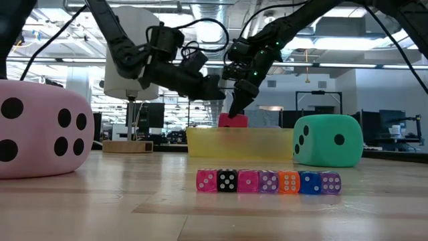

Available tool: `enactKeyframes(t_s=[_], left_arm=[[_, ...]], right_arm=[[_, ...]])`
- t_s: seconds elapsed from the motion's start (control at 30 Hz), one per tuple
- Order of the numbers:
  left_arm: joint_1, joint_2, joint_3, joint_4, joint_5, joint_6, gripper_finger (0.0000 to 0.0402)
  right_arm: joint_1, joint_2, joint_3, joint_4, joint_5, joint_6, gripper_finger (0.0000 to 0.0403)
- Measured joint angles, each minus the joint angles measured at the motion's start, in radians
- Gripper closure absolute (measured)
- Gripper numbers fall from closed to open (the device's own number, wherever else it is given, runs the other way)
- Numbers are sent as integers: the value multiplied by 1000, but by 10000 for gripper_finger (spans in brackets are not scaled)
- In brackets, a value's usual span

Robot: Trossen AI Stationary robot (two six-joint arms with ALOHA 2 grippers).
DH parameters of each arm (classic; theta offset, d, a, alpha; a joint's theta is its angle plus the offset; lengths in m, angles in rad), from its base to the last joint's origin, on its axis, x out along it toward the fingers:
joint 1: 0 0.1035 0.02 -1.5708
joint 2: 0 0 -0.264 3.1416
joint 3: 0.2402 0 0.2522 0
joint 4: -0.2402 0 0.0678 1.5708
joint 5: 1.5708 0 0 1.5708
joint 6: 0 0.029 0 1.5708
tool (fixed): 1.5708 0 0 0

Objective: Pick & Place Dice
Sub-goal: Put the big red dice into the yellow bin

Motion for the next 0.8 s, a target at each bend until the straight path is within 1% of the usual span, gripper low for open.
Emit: enactKeyframes(t_s=[0.07,0.13,0.33,0.8], left_arm=[[12,0,5,-2,61,0,312],[20,1,7,-2,86,0,312],[31,30,18,-1,89,-4,312],[30,141,137,-11,102,4,312]], right_arm=[[0,0,0,0,0,0,56],[0,0,0,0,0,0,56],[0,0,0,0,0,-12,56],[0,0,0,5,1,-25,56]])
